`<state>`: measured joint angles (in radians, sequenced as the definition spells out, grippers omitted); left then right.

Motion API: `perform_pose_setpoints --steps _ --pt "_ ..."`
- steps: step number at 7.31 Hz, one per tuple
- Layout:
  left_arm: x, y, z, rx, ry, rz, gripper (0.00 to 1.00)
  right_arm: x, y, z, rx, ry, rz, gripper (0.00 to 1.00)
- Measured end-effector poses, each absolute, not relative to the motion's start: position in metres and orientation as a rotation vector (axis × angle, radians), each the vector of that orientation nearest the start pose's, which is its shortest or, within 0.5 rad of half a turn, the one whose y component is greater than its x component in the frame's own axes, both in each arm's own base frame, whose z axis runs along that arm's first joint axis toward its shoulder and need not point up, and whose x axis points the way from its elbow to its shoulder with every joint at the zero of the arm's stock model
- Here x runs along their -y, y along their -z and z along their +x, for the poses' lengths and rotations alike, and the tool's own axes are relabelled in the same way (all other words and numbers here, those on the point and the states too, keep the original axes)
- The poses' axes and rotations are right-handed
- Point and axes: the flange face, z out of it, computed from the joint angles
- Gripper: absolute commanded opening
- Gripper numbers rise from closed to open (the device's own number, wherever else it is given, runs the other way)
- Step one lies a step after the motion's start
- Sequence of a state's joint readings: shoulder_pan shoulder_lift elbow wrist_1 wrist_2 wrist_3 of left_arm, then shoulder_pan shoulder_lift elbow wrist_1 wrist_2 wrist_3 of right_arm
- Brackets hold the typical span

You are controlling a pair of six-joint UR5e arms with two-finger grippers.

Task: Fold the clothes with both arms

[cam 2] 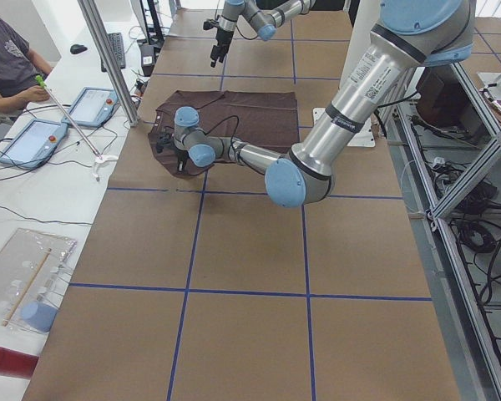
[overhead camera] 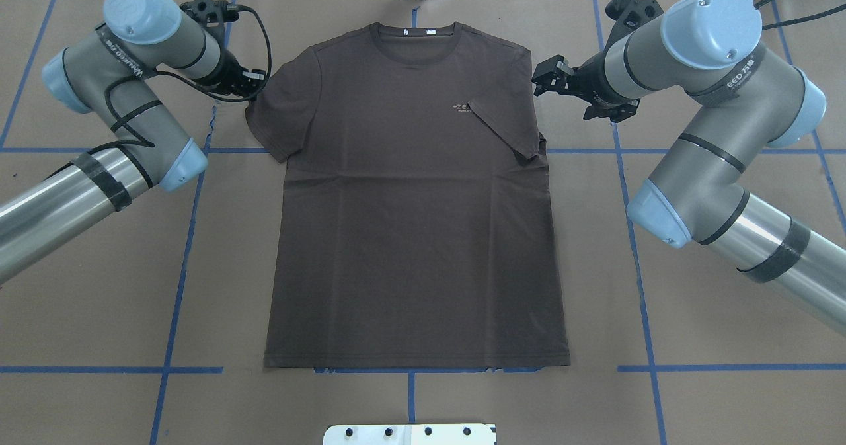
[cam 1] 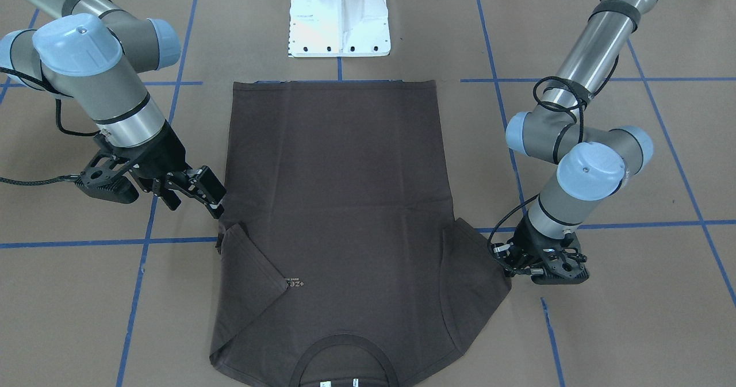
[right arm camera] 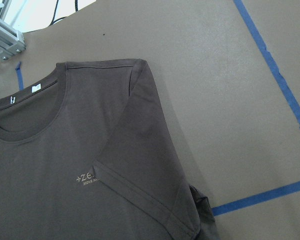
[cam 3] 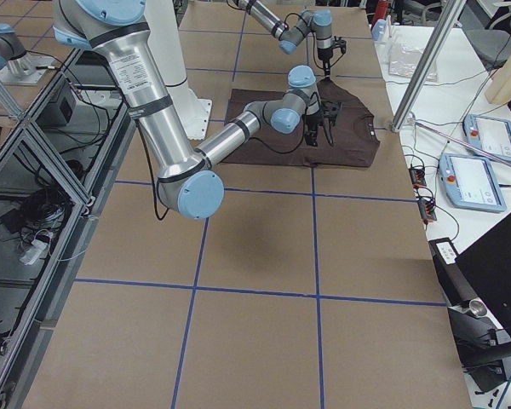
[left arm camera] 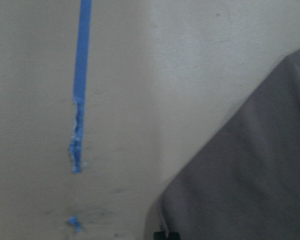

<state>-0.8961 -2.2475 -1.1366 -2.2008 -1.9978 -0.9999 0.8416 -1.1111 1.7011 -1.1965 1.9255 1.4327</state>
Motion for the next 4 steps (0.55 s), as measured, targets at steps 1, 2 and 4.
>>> perform_pose_setpoints --steps 1,2,4 --pt "0.666 -0.355 0.429 -0.936 0.143 0.269 0.0 0.549 -0.296 -0.358 1.006 -0.471 0.162 1.0" --pt "0.661 -0.335 0.453 -0.958 0.167 0.247 0.0 0.548 -0.298 -0.357 1.003 -0.471 0.161 1.0" --pt "0.663 -0.315 0.49 -0.968 0.203 0.217 0.0 0.548 -0.302 -0.357 0.998 -0.473 0.16 1.0"
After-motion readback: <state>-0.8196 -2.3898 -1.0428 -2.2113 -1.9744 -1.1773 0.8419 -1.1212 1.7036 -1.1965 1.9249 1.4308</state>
